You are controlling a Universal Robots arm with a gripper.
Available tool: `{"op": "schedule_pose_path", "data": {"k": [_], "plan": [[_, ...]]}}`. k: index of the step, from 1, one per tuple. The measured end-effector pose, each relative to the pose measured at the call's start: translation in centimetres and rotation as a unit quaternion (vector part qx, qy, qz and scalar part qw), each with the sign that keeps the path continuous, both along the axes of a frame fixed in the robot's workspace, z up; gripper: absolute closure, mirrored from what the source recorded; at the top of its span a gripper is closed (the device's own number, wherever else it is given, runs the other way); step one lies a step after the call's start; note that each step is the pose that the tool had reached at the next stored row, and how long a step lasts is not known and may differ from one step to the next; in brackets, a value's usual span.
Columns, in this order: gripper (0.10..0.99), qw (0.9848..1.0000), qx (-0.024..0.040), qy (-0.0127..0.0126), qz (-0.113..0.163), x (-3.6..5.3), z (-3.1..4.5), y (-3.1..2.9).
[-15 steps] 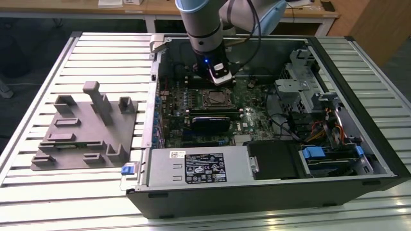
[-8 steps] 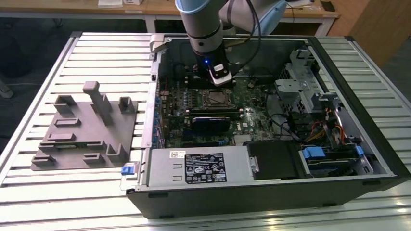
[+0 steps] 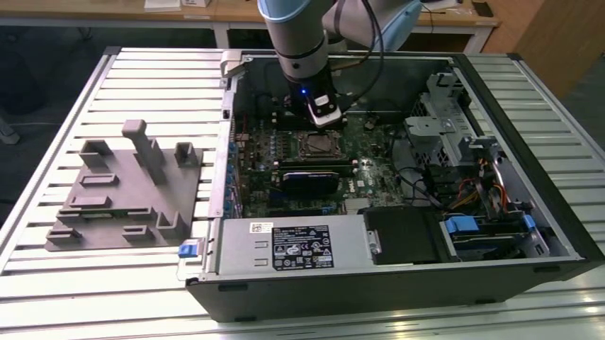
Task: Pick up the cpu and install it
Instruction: 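Install the first cpu locking lever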
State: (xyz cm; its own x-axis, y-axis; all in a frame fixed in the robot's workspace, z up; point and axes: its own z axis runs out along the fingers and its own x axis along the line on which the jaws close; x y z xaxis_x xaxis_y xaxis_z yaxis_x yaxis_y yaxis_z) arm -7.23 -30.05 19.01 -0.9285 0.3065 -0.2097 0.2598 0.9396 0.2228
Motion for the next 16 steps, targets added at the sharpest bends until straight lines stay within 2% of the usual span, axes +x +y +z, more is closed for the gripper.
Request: {"op": "schedule_pose_path", "data": {"k": [3,11,16], "plan": [[0.98,1.0,0.0003,-0.0001,0.0,0.01,0.36,0.01],[0.98,1.0,0.0002,0.0,0.0,0.0,2.25,0.0],[0.98,1.0,0.0003,-0.0001,0.0,0.0,2.37,0.0]]}}
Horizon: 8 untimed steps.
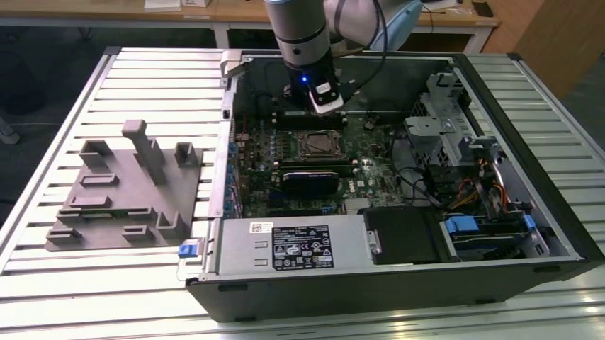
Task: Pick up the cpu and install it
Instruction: 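Install the first cpu locking lever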
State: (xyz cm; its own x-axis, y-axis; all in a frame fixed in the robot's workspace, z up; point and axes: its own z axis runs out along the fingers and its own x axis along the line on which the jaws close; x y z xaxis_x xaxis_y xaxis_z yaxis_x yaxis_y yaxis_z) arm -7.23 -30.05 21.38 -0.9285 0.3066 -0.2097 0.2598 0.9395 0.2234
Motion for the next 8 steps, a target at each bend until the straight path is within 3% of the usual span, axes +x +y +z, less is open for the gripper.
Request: {"op": "schedule_pose_path", "data": {"k": [2,3,6,8], "plan": [[0.98,1.0,0.0,0.0006,0.0,0.0,0.01,0.0],[0.98,1.0,-0.0004,0.0056,0.0,0.04,0.01,0.0],[0.98,0.9995,-0.0024,0.0308,0.0,0.34,-0.02,0.0],[0.98,0.999,-0.0052,0.0455,0.0,0.6,-0.02,-0.02]]}}
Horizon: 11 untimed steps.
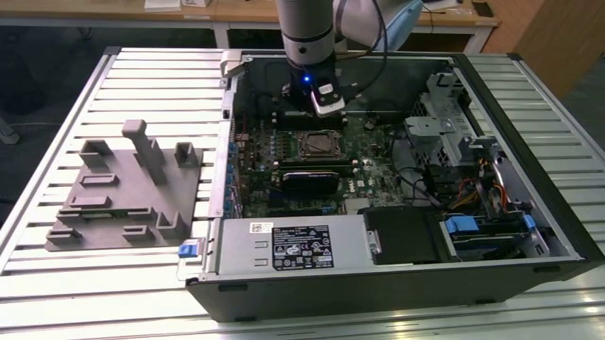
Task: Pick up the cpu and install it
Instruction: 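Install the first cpu locking lever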
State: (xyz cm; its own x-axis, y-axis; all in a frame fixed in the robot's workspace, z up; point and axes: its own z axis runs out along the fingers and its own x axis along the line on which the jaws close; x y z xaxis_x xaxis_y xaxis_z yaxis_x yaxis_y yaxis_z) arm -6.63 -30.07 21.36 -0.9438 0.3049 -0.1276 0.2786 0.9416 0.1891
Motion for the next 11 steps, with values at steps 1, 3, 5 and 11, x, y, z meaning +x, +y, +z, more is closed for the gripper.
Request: {"op": "schedule_pose_path", "data": {"k": [1,3,5,11], "plan": [[0.98,1.0,-0.0017,0.0061,0.0,0.11,0.0,-0.01],[0.98,0.9998,-0.0062,0.0176,0.0,0.35,-0.01,-0.04],[0.98,0.9995,-0.0121,0.0277,0.0,0.56,-0.01,-0.06],[0.98,0.9989,-0.0234,0.0412,0.0,0.78,-0.01,-0.06]]}}
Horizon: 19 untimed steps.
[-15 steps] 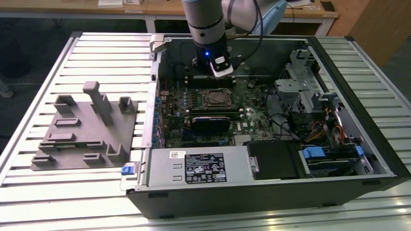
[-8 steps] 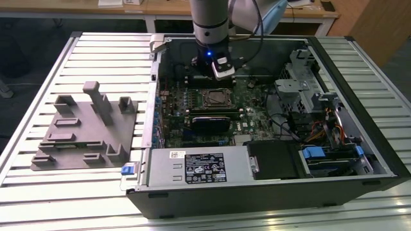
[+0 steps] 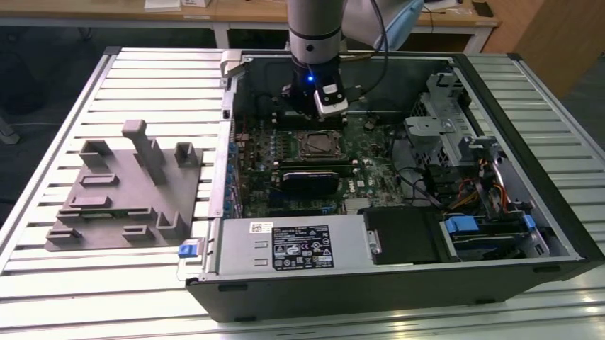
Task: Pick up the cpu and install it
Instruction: 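Install the first cpu locking lever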
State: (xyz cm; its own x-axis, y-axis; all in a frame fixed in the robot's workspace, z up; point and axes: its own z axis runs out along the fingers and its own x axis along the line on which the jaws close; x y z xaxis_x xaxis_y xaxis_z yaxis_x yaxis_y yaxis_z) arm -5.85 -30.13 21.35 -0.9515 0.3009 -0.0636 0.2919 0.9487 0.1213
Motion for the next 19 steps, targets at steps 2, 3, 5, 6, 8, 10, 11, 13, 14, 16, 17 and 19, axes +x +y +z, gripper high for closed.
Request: {"op": "schedule_pose_path", "data": {"k": [2,3,5,6,8,10,11,13,14,16,17,19], "plan": [[0.98,1.0,-0.0005,-0.0001,0.0,0.01,0.0,0.01],[0.98,1.0,-0.0033,0.0,0.0,0.01,0.0,0.01],[0.98,0.9999,-0.0105,0.0,0.0,0.0,0.03,0.0],[0.98,0.9999,-0.0147,0.0,0.0,0.01,0.07,0.0],[0.98,0.9997,-0.0236,0.0,0.0,0.01,0.21,0.0],[0.98,0.9995,-0.0302,0.0,0.0,0.01,0.34,0.0],[0.98,0.9995,-0.0323,0.0001,0.0,0.0,0.41,0.0],[0.98,0.9994,-0.0351,0.0001,0.0,0.01,0.59,0.0],[0.98,0.9994,-0.0354,0.0,0.0,0.01,0.72,0.0],[0.98,0.9994,-0.0356,0.0,0.0,0.01,1.03,0.0],[0.98,0.9994,-0.0356,0.0,0.0,0.01,1.17,0.0],[0.98,0.9994,-0.0359,0.0,0.0,0.04,1.31,0.01]]}}
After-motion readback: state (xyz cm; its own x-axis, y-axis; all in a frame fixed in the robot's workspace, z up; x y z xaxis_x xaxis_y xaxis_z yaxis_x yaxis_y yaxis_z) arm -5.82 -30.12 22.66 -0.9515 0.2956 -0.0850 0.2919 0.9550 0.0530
